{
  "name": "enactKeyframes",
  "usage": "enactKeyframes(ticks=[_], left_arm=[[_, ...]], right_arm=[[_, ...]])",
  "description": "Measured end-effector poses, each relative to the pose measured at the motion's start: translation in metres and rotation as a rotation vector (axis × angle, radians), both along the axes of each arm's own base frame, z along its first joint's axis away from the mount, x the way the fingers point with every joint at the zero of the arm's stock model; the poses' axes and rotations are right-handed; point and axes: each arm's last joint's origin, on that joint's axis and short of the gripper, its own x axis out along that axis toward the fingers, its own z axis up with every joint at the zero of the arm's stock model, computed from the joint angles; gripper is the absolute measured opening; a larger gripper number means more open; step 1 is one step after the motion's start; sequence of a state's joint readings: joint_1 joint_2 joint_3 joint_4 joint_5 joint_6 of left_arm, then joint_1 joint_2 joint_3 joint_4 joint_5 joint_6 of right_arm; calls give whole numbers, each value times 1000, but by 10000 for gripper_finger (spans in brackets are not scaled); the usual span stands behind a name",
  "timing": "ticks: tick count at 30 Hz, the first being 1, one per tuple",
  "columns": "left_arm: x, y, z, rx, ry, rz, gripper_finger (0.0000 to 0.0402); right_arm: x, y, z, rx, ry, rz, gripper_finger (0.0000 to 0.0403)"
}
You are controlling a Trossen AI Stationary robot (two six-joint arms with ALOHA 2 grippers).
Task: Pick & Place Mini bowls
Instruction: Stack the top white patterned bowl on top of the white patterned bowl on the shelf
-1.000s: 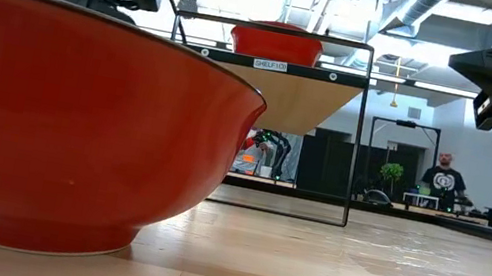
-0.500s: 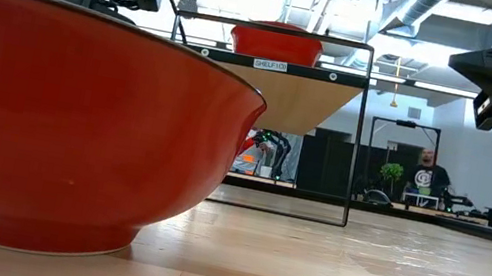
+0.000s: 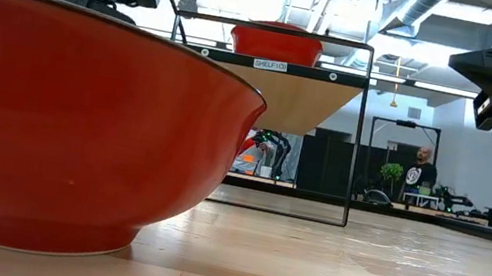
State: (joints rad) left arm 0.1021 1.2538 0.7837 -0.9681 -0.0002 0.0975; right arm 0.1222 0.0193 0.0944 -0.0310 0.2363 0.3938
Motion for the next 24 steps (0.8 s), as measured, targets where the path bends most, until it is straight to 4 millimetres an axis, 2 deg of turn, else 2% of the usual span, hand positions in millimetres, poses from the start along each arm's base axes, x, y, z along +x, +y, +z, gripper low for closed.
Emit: enactKeyframes(ticks=[8,24], left_arm=[[-3,-10,7,38,-36,-48,121],[-2,-9,2,78,-31,-25,121]], right_arm=[[0,0,0,0,0,0,0],[0,0,0,0,0,0,0]])
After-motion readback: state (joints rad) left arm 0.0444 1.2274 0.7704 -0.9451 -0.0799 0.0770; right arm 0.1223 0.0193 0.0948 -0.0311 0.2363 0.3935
